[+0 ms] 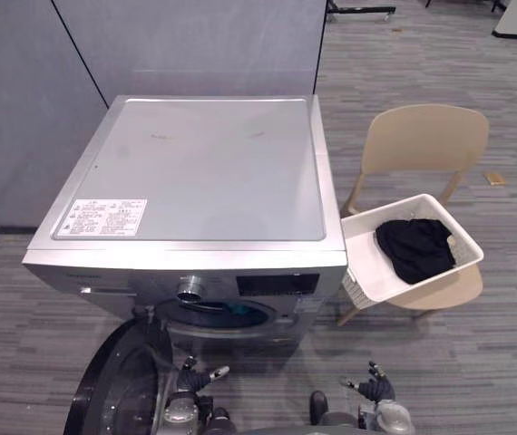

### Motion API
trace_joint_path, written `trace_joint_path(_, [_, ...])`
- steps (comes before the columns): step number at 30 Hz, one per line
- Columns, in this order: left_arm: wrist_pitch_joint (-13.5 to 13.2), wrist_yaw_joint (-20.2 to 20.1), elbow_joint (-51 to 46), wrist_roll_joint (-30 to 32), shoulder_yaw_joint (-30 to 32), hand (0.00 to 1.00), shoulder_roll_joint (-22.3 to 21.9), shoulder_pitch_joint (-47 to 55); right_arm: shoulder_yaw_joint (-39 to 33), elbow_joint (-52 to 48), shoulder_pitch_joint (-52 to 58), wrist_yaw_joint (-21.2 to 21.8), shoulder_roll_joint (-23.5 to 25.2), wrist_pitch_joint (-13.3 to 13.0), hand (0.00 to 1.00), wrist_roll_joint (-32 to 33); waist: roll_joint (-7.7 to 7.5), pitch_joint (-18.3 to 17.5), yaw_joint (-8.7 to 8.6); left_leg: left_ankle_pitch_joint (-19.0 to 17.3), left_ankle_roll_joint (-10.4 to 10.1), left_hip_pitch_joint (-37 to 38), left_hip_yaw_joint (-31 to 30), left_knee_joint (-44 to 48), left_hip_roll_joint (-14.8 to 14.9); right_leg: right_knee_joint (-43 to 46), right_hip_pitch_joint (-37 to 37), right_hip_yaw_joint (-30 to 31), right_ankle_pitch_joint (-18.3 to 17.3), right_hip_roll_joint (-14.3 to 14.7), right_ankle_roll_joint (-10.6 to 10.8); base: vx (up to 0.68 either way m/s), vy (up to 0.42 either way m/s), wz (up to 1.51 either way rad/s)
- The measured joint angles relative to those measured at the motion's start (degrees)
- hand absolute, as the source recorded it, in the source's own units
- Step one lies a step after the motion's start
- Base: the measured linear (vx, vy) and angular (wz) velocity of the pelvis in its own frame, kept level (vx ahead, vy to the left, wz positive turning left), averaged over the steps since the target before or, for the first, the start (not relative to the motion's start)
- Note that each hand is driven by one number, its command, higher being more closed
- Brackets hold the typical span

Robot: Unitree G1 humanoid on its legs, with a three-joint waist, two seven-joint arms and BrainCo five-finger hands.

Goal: Pick up the laundry basket with both hands and put the clothes into the washing machine.

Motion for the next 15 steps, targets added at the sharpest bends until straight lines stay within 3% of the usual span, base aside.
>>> trace_joint_path(3, [0.1, 0.0, 0.9, 0.0, 0.2, 0.0, 0.9, 0.3, 1.3, -0.6, -3.0, 0.0, 0.1, 0.0, 0.0, 0.0, -1.36, 0.4, 0.17, -4.5, 0.8, -2.1, 3.3, 4.9, -1.3, 0.8, -5.6, 8.8, 1.5, 1.1, 0.0, -0.13, 0.062, -1.65])
trace_joint_path(4, [0.1, 0.1, 1.1, 0.0, 0.3, 0.0, 1.3, -0.2, 2.3, -1.3, -4.4, 0.0, -0.1, 0.0, 0.0, 0.0, -1.4, 1.1, 0.0, -6.7, 1.5, -3.3, 7.8, 8.3, -0.3, 0.7, -8.1, 9.0, 1.8, 1.4, -2.2, -0.12, 0.038, -2.34])
trace_joint_path(6, [0.1, 0.0, 1.2, 0.1, 0.1, 0.0, 1.6, -0.6, 3.4, -1.2, -6.2, -0.1, -0.2, 0.4, 0.0, 0.4, 0.16, 1.9, 0.16, -7.2, 1.6, -3.7, 15.4, 10.5, 3.1, 3.7, -11.5, -0.7, 1.0, 0.9, -5.8, -0.07, -0.008, -2.05])
trace_joint_path(7, [0.3, 0.0, 1.2, 0.1, 0.1, 0.0, 2.0, -0.7, 4.4, -1.3, -7.0, 0.0, 0.0, 0.7, 0.0, 0.4, -0.38, 1.7, 0.12, -7.3, 1.5, -2.5, 18.9, 11.4, 4.5, 7.8, -13.6, -11.1, -0.2, -0.3, -7.4, 0.07, -0.039, -2.0])
trace_joint_path(8, [0.7, 0.0, 1.2, 0.1, 0.0, 0.0, 2.5, -0.7, 5.3, -1.3, -7.0, 0.0, 0.3, 0.7, 0.0, 0.5, -0.63, 1.7, 0.0, -7.8, 0.8, -1.2, 22.9, 12.6, 5.1, 11.7, -13.9, -24.6, -2.8, -2.1, -11.7, 0.13, -0.025, -2.35])
trace_joint_path(9, [1.1, 0.0, 1.3, 0.2, -0.1, 0.0, 2.4, -1.0, 5.7, -1.1, -7.1, -0.1, 0.1, 0.6, 0.0, 0.5, -0.97, 1.6, 0.08, -8.5, -0.1, 0.3, 25.9, 14.7, 6.4, 12.5, -12.4, -33.6, -1.8, -3.6, -17.1, 0.14, -0.022, -2.09])
trace_joint_path(10, [1.2, 0.0, 1.3, 0.4, -0.1, 0.0, 2.5, -0.9, 6.0, -0.7, -7.3, -0.1, 0.1, 0.6, 0.0, 0.5, -0.89, 1.7, 0.17, -8.5, -0.2, 1.4, 27.2, 15.2, 7.0, 12.8, -11.8, -36.7, -1.6, -3.9, -19.2, 0.19, -0.125, -2.23])
trace_joint_path(11, [1.2, -0.1, 1.4, 0.8, -0.1, 0.0, 2.7, -0.6, 6.6, -0.4, -7.6, 0.0, 0.0, 0.5, 0.0, 0.4, -0.76, 1.7, 0.0, -8.6, -0.3, 3.6, 29.8, 16.3, 8.1, 14.2, -11.1, -41.0, -2.8, -4.1, -19.7, 0.2, -0.186, -2.16])
trace_joint_path(13, [1.3, -0.1, 2.7, 1.4, -1.3, 0.0, 3.2, -1.9, 6.5, -0.4, -7.8, 0.0, -0.6, 0.5, 0.0, 0.4, -0.24, 1.9, -0.54, -9.9, -2.3, 6.4, 31.8, 16.1, 8.6, 18.1, -12.2, -40.2, -6.0, -4.1, -14.2, 0.19, -0.165, -1.8])
trace_joint_path(14, [1.2, -0.1, 3.0, 1.8, -2.1, 0.0, 3.3, -3.1, 6.2, -0.3, -7.6, 0.0, -1.3, 0.6, 0.0, 0.4, 0.23, 1.8, -0.98, -11.2, -2.9, 8.8, 33.9, 14.0, 8.6, 22.3, -13.5, -41.0, -9.4, -4.4, -11.5, 0.2, -0.112, -1.45])
trace_joint_path(15, [1.1, -0.1, 3.2, 2.0, -2.2, 0.0, 3.5, -4.0, 5.8, -0.3, -7.6, 0.1, -1.4, 0.6, 0.0, 0.4, 0.45, 1.9, -1.52, -13.3, -2.9, 10.7, 36.4, 12.3, 8.7, 27.8, -15.2, -42.5, -12.1, -5.7, -10.8, 0.2, -0.109, -1.43])
